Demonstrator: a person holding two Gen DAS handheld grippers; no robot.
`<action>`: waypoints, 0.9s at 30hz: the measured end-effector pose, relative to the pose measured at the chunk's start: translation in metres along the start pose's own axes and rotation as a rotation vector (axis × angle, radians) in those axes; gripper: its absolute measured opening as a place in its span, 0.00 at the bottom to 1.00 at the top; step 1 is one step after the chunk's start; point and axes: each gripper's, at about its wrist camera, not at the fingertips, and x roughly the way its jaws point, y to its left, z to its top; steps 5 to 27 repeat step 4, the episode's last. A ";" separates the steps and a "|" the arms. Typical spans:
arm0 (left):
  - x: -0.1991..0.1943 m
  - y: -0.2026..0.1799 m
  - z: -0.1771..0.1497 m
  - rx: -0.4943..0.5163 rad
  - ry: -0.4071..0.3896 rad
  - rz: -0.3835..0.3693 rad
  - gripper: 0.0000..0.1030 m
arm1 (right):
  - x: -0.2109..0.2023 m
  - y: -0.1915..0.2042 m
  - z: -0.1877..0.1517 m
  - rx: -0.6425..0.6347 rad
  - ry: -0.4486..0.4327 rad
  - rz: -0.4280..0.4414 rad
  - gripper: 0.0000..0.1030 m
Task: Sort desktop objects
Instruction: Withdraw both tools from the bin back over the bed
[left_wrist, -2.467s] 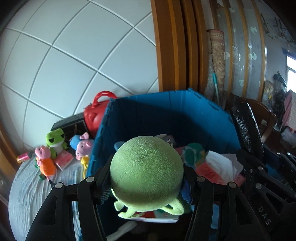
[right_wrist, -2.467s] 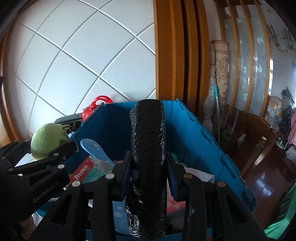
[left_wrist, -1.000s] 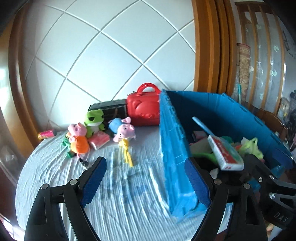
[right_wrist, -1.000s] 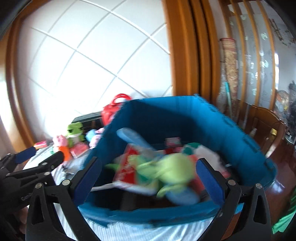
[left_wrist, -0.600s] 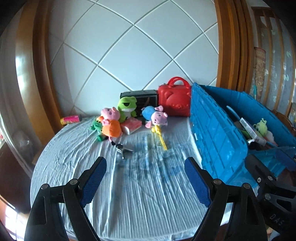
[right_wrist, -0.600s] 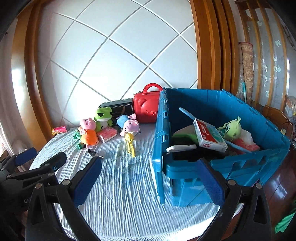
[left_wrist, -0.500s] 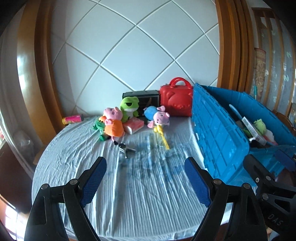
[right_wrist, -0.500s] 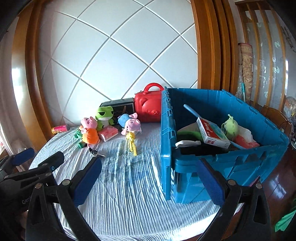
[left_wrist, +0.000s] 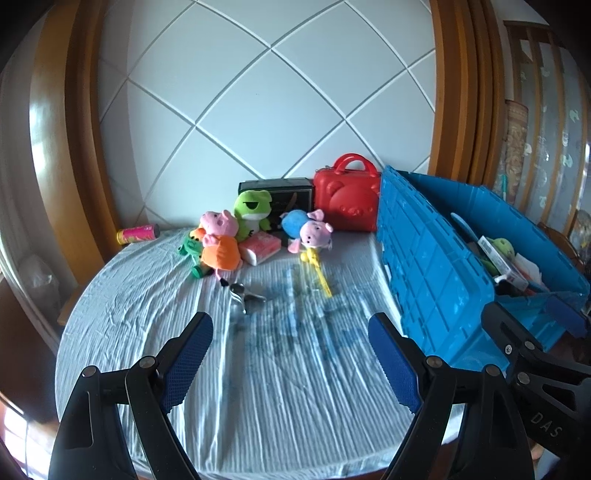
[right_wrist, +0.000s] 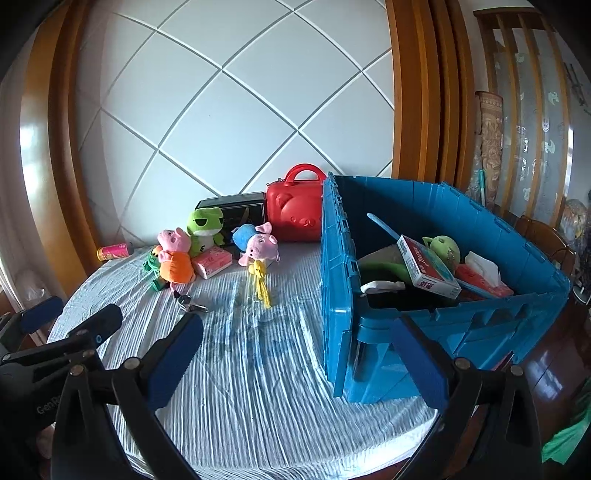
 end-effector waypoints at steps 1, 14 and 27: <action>0.000 -0.001 0.000 0.002 -0.005 0.002 0.84 | 0.001 -0.001 0.000 0.003 0.001 -0.002 1.00; -0.002 -0.005 0.001 0.003 -0.010 -0.002 0.84 | 0.002 -0.004 0.001 0.008 0.001 -0.007 1.00; -0.002 -0.005 0.001 0.003 -0.010 -0.002 0.84 | 0.002 -0.004 0.001 0.008 0.001 -0.007 1.00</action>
